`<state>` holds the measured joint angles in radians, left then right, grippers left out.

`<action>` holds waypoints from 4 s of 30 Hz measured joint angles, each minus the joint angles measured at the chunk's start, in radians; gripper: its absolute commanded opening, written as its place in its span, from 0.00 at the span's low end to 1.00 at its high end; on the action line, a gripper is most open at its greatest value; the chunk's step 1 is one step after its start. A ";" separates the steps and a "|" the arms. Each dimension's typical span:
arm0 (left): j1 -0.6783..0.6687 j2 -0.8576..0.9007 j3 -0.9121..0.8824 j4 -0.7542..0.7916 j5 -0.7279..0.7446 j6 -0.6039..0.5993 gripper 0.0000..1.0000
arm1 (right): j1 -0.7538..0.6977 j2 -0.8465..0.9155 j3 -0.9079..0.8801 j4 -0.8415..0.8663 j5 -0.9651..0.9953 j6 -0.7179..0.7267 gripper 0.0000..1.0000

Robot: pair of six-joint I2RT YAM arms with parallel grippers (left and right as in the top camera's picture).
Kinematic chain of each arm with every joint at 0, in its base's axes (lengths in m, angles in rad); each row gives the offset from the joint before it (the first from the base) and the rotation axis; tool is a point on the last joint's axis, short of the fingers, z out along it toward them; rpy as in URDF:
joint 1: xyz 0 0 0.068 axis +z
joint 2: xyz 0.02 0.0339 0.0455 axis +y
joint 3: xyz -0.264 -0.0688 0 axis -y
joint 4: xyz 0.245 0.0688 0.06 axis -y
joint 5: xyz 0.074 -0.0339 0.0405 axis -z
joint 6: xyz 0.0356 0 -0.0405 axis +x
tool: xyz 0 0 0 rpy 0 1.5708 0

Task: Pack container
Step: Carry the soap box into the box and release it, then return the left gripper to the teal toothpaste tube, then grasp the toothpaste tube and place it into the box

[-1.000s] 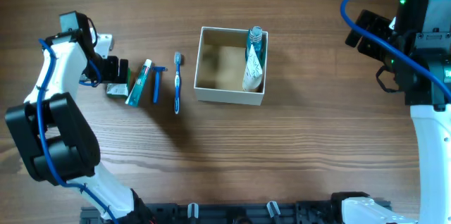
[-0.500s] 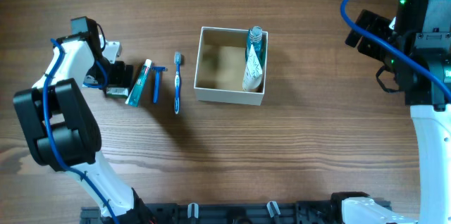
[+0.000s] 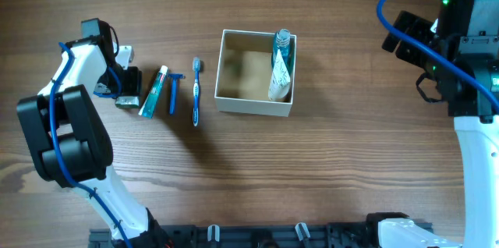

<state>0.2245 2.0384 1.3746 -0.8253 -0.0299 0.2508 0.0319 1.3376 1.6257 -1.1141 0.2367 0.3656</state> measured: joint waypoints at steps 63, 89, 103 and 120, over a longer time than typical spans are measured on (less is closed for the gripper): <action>-0.712 -0.203 0.042 0.187 0.053 -0.600 0.86 | 0.000 0.000 0.000 0.000 0.000 0.000 1.00; -0.198 -0.203 0.049 -0.187 -0.117 -0.174 0.82 | 0.000 0.000 0.000 0.000 0.000 0.000 1.00; -0.189 -0.025 0.049 -0.087 -0.023 -0.039 0.80 | 0.000 0.000 0.000 0.000 0.000 0.000 1.00; -0.183 0.039 0.049 -0.082 -0.010 -0.092 0.16 | 0.000 0.000 0.000 0.000 0.000 0.000 1.00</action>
<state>0.0418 2.0769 1.4235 -0.9073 -0.0395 0.1593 0.0319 1.3376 1.6257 -1.1141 0.2367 0.3653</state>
